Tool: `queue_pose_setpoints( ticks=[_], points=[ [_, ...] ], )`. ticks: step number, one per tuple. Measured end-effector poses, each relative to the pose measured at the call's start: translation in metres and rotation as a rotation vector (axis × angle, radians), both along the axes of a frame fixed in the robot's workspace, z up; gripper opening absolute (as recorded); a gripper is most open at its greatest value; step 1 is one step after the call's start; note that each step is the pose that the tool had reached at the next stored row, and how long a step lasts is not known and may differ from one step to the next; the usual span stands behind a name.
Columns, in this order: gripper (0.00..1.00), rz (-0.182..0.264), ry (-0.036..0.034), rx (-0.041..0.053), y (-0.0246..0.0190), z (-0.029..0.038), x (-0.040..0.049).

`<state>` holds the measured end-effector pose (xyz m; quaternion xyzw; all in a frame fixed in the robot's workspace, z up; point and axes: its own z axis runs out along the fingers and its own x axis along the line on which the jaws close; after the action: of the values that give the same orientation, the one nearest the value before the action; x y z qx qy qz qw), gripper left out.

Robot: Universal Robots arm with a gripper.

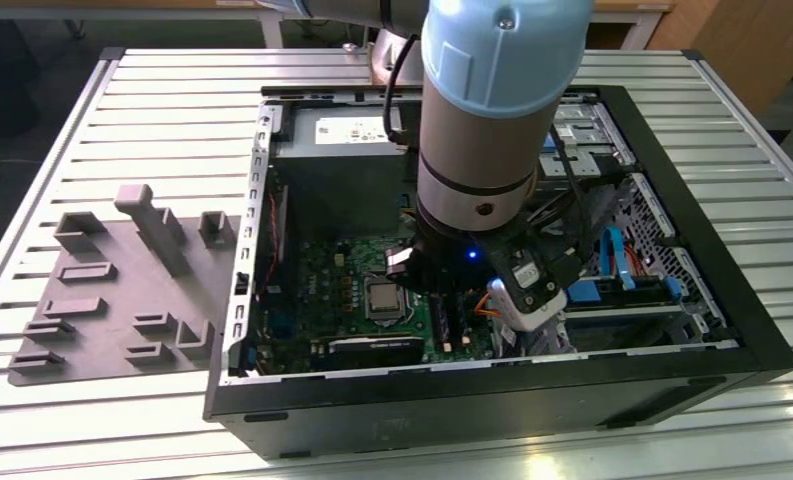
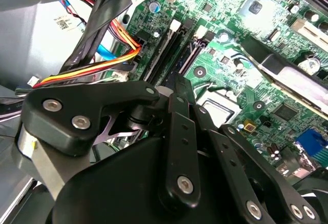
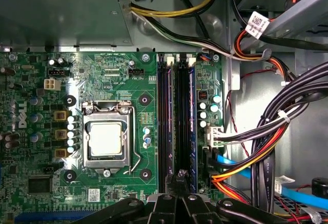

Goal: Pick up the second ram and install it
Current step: 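Press down the second ram until it locks into place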

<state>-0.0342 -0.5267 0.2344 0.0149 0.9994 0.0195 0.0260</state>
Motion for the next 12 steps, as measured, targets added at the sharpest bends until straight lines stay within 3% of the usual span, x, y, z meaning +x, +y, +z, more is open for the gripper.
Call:
queue_pose_setpoints(
  ticks=[12],
  points=[
    [0.11, 0.000, -0.0001, 0.0001, 0.0000, -0.0081, 0.0000]
  ],
)
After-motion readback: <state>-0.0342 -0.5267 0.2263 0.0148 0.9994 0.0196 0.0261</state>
